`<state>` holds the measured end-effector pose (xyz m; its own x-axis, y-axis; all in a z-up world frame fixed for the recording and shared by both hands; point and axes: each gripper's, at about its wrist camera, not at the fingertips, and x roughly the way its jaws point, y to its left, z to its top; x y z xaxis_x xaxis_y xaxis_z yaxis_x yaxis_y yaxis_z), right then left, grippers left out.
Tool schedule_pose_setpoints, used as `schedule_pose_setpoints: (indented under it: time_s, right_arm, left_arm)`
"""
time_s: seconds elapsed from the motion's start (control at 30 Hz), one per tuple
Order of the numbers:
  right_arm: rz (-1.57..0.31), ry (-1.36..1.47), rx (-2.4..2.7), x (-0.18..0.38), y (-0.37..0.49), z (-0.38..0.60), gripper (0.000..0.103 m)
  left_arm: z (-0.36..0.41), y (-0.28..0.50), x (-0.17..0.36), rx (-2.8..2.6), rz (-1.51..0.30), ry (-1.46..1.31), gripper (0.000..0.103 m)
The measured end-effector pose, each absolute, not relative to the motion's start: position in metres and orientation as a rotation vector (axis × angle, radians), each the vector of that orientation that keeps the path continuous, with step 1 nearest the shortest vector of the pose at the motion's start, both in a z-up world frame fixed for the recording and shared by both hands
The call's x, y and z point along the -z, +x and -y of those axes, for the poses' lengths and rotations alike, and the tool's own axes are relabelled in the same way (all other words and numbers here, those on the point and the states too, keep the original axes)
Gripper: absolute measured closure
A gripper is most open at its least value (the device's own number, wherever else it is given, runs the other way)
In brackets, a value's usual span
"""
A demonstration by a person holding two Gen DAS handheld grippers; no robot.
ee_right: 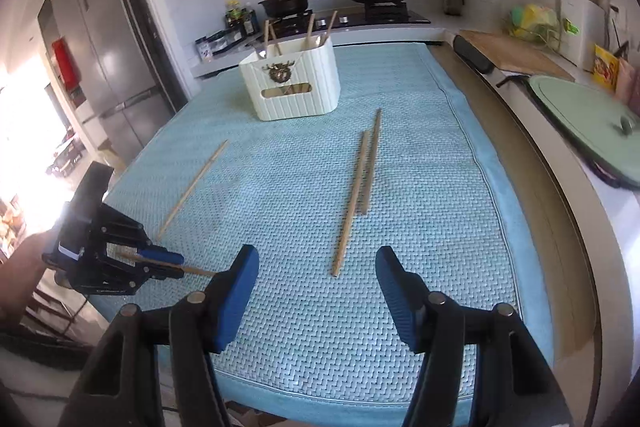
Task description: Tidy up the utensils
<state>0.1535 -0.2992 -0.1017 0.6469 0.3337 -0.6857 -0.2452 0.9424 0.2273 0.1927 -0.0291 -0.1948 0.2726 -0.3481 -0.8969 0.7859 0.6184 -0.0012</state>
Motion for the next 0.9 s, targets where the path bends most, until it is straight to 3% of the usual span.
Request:
schedule_pose_setpoints:
  time_s: [0.07, 0.63, 0.9]
  right_arm:
    - [-0.805, 0.140, -0.310, 0.104, 0.156, 0.305, 0.041]
    - [-0.834, 0.127, -0.292, 0.117, 0.168, 0.301, 0.041]
    - [-0.852, 0.068, -0.261, 0.130, 0.258, 0.302, 0.043]
  left_arm:
    - [0.029, 0.199, 0.194, 0.779, -1.030, 0.461, 0.098]
    - [-0.062, 0.266, 0.150, 0.419, -0.934, 0.034, 0.099]
    - [-0.139, 0.298, 0.161, 0.148, -0.930, -0.094, 0.099]
